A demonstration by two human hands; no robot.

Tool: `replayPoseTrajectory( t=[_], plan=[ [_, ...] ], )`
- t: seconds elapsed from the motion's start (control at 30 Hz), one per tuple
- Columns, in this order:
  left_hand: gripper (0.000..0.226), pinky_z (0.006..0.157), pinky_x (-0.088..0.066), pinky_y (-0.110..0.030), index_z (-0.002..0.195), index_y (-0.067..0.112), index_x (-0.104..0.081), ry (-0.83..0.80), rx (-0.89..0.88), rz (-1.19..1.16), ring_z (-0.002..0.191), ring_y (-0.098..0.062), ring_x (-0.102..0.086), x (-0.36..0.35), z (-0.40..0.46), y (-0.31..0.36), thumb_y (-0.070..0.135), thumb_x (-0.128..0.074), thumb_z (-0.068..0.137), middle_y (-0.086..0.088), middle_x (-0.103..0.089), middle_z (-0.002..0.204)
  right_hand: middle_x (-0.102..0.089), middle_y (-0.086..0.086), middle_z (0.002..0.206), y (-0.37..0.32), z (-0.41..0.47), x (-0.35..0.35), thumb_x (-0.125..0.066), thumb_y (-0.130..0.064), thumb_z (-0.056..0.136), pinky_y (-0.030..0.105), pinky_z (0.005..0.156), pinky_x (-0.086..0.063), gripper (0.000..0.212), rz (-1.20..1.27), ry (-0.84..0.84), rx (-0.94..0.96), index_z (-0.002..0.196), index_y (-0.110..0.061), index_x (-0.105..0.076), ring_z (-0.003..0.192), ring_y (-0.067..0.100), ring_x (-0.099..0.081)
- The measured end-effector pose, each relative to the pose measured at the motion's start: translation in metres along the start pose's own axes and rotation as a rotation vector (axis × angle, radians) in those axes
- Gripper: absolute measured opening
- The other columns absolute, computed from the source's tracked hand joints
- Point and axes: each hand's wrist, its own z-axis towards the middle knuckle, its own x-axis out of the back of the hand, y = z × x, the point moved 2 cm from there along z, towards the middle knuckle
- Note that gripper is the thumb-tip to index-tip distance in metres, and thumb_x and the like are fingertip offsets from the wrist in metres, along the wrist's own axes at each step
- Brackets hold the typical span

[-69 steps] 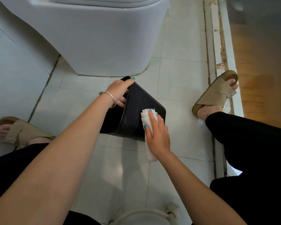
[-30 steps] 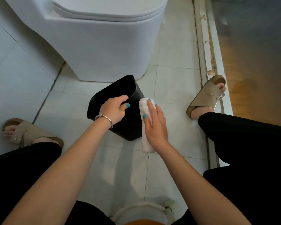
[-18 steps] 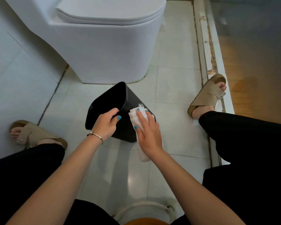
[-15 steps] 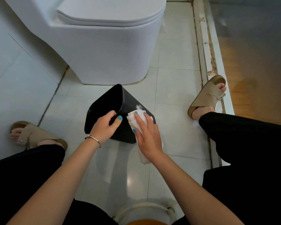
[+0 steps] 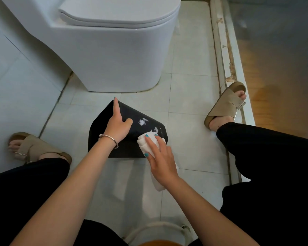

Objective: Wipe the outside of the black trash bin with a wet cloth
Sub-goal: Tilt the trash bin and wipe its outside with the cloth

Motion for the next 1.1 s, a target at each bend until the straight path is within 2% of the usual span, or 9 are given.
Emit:
replayPoseTrajectory(
  t=[0.17,0.23,0.3,0.33,0.4,0.53,0.73,1.0,1.1],
  plan=[
    [0.083,0.051,-0.033,-0.024,0.153,0.029,0.005,-0.054,0.000,0.019,0.056,-0.013,-0.042,0.004,0.006,0.003,0.011,-0.048,0.092,-0.003,-0.046,0.070,-0.018,-0.004,0.159,0.000,-0.001,-0.003,-0.041,-0.035,0.103,0.040,0.102,-0.036,0.054,0.011,-0.004,0.016,0.151,-0.046,-0.019,0.115,0.026,-0.040],
    [0.083,0.066,-0.040,-0.023,0.153,0.029,0.001,-0.065,-0.034,0.011,0.078,-0.015,-0.055,0.005,0.006,0.004,0.015,-0.054,0.092,0.000,-0.058,0.096,-0.017,-0.005,0.160,0.001,-0.001,-0.003,-0.041,-0.035,0.103,0.039,0.104,-0.035,0.054,0.012,-0.019,0.013,0.151,-0.046,-0.018,0.118,0.024,-0.039],
    [0.082,0.080,-0.038,-0.023,0.153,0.028,-0.001,-0.053,-0.048,0.016,0.106,-0.022,-0.055,0.005,0.006,0.003,0.020,-0.057,0.094,-0.006,-0.047,0.138,-0.017,-0.005,0.160,0.002,-0.002,-0.003,-0.041,-0.036,0.103,0.038,0.104,-0.035,0.054,0.021,-0.021,0.016,0.151,-0.046,-0.018,0.119,0.024,-0.038],
    [0.081,0.076,-0.039,-0.022,0.153,0.027,0.000,-0.046,-0.052,0.033,0.097,-0.019,-0.057,0.005,0.006,0.003,0.020,-0.056,0.095,-0.008,-0.045,0.140,-0.017,-0.005,0.159,0.002,-0.002,-0.003,-0.041,-0.036,0.103,0.038,0.104,-0.035,0.053,0.031,-0.012,0.020,0.151,-0.045,-0.019,0.119,0.024,-0.038],
    [0.080,0.062,-0.035,-0.015,0.154,0.025,0.002,-0.024,-0.059,0.053,0.068,-0.002,-0.044,0.004,0.005,0.000,0.017,-0.053,0.097,-0.007,-0.052,0.115,-0.019,-0.005,0.159,0.004,-0.002,-0.002,-0.042,-0.035,0.103,0.039,0.105,-0.036,0.053,0.049,0.006,0.021,0.151,-0.044,-0.022,0.119,0.024,-0.039],
    [0.082,0.061,-0.037,-0.018,0.154,0.026,0.004,0.031,-0.069,0.046,0.061,-0.001,-0.038,0.003,0.003,-0.010,0.015,-0.053,0.096,0.015,-0.035,0.075,-0.019,-0.008,0.158,0.011,0.001,-0.003,-0.040,-0.037,0.103,0.035,0.102,-0.038,0.053,0.080,0.063,-0.010,0.149,-0.049,-0.018,0.117,0.019,-0.037],
    [0.081,0.075,-0.050,-0.039,0.154,0.026,0.004,0.036,-0.050,0.004,0.064,-0.001,-0.038,0.000,0.011,-0.014,0.016,-0.053,0.096,0.021,-0.026,0.074,-0.026,-0.008,0.154,0.031,0.006,-0.002,-0.039,-0.039,0.101,0.024,0.104,-0.027,0.050,0.400,0.284,-0.172,0.138,-0.061,-0.015,0.129,0.007,-0.030],
    [0.056,0.051,-0.028,-0.024,0.153,0.025,-0.003,0.081,-0.128,-0.003,0.054,-0.012,-0.035,-0.008,0.007,-0.014,0.028,-0.029,0.104,0.010,-0.034,0.066,-0.028,-0.005,0.153,0.061,0.037,0.003,-0.041,-0.035,0.103,0.038,0.105,-0.037,0.052,0.480,0.351,-0.435,0.145,-0.057,-0.021,0.134,0.020,-0.037],
    [0.054,0.055,-0.028,-0.018,0.154,0.026,-0.005,0.079,-0.145,-0.032,0.059,0.000,-0.033,-0.009,0.004,-0.018,0.028,-0.028,0.104,0.021,-0.026,0.071,-0.028,-0.002,0.153,0.069,0.053,0.006,-0.039,-0.035,0.103,0.039,0.106,-0.036,0.051,0.473,0.320,-0.484,0.150,-0.046,-0.022,0.133,0.023,-0.039]
  ],
)
